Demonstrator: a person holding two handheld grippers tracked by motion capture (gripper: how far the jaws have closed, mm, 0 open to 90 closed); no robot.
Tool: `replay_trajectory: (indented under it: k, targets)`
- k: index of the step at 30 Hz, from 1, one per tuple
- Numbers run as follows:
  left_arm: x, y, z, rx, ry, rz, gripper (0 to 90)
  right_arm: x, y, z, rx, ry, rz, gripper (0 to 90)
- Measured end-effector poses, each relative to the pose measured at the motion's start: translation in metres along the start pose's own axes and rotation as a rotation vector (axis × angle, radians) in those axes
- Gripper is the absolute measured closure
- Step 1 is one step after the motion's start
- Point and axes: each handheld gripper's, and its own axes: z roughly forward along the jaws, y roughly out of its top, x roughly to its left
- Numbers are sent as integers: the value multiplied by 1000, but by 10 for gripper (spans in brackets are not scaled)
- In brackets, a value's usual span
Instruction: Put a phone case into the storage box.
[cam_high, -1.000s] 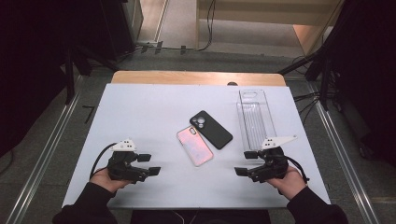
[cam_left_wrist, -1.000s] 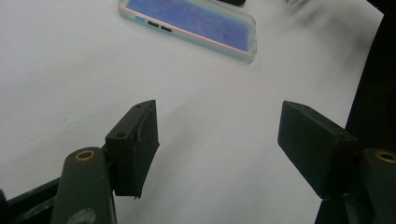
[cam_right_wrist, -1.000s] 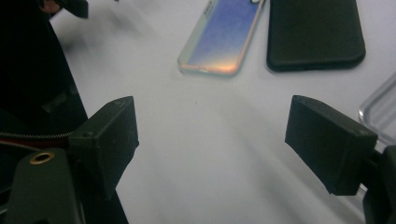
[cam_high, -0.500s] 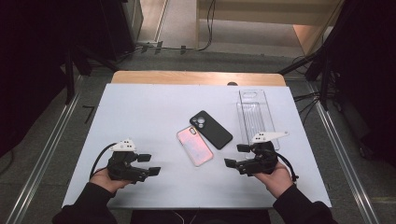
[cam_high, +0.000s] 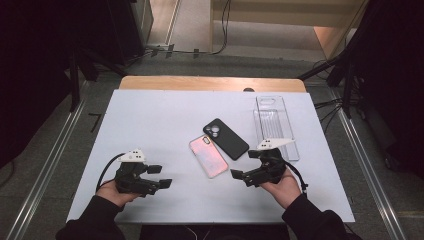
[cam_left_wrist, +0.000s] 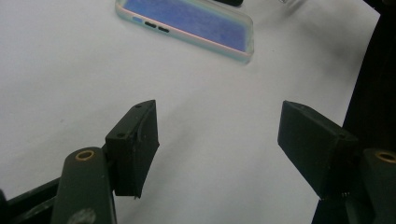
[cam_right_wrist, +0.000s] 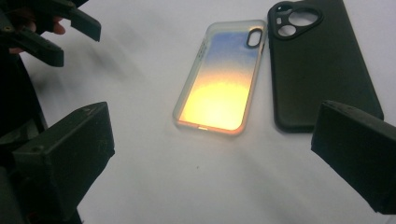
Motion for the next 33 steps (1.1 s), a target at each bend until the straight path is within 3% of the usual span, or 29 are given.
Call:
replay_trajectory:
  k: [11,33]
  targets:
    - [0,0,-1,-3,-1,-3,295,5,13,17,36,-75,-11,0]
    - [1,0,-1,-7,-3,-11,295,6,40,49,0,-173,67,0]
